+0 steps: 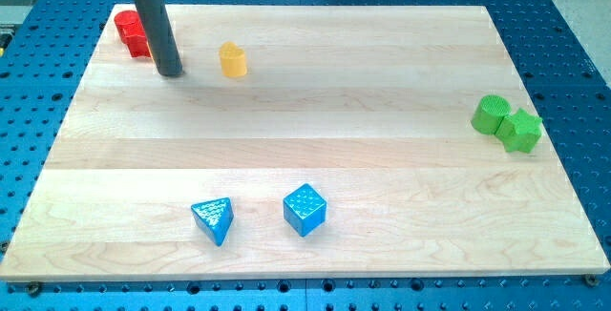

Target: Push yellow blocks into red blocks

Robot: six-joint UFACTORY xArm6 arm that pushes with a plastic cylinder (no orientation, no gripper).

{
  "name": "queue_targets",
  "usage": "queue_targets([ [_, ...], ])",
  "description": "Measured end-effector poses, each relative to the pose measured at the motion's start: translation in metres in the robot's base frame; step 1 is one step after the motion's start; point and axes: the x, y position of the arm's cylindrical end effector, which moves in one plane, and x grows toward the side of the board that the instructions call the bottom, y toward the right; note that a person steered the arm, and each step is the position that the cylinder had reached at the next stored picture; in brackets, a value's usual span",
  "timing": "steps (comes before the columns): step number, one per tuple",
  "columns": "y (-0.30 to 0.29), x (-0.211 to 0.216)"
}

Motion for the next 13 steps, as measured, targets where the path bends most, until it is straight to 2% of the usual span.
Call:
queue_targets([
  [1,0.037,0.044],
  [2,0.096,0.048],
  [3,0.097,0.003],
  [4,0.077,-0.023],
  [5,0.074,-0.035],
  [6,0.1,-0.048],
  [8,0.021,-0.044],
  [9,0.08,-0.051],
  [10,0.08,-0.108],
  [11,0.039,-0.09],
  [12,0.033,-0.079],
  [13,0.126,-0.057],
])
